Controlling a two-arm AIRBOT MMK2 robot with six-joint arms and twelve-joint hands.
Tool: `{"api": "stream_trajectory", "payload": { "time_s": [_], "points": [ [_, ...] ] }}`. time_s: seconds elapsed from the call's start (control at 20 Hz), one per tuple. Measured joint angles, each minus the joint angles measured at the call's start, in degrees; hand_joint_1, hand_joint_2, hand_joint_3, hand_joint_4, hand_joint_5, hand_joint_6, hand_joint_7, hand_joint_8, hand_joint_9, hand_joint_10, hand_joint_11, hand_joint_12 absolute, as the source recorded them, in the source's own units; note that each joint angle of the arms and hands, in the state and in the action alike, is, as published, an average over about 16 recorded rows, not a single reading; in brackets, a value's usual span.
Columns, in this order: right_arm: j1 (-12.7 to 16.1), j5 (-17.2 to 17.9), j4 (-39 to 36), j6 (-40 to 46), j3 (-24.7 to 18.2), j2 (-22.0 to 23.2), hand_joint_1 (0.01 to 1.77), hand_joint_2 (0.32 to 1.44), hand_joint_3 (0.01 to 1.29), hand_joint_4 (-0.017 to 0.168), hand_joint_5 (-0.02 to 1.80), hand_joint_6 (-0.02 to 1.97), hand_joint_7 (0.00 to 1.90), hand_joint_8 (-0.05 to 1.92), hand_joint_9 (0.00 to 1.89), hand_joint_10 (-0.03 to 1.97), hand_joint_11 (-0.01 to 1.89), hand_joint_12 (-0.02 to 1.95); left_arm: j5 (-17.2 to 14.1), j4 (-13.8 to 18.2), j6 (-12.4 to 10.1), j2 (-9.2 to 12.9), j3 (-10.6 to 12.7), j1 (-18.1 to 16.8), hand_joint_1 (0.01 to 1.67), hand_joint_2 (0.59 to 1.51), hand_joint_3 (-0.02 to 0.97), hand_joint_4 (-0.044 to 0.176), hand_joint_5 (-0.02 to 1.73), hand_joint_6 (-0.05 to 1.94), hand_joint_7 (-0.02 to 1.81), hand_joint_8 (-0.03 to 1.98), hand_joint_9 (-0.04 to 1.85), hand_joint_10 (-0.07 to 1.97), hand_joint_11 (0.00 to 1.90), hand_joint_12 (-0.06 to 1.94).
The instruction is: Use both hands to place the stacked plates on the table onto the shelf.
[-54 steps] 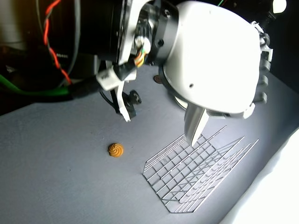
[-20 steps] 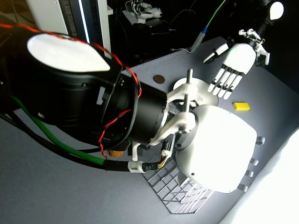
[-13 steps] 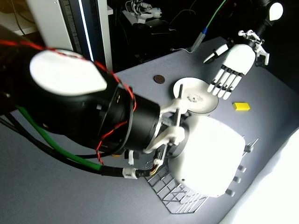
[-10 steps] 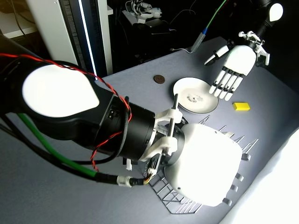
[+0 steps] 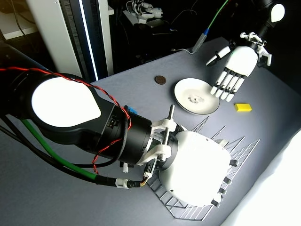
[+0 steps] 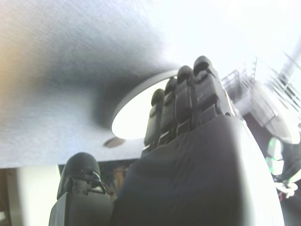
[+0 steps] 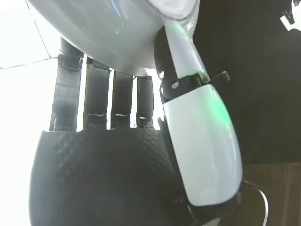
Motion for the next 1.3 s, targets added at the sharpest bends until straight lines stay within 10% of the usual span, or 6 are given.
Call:
{"api": "stream_trajectory", "payload": {
  "time_s": [0.65, 1.3],
  "points": [
    [4.86, 4.03, 0.27, -13.56, -2.68, 3.41, 0.8, 1.21, 0.01, -0.006, 0.49, 0.05, 0.58, 0.01, 0.5, 0.3, 0.05, 1.41, 0.54, -1.11, 0.0, -0.47, 0.08, 2.44, 0.02, 1.12, 0.015, 0.005, 0.07, 0.02, 0.05, -0.01, 0.07, 0.02, 0.03, 0.01],
    [5.39, 4.31, 30.39, -69.28, -20.54, 8.52, 1.05, 0.98, 0.01, 0.002, 0.16, 0.03, 0.19, 0.01, 0.17, 0.07, 0.02, 0.64, 1.95, -1.45, -0.26, -0.58, -0.09, 5.13, 0.02, 1.117, 0.014, 0.003, 0.08, 0.01, 0.03, -0.02, 0.08, 0.03, 0.02, 0.06]
  ]
}}
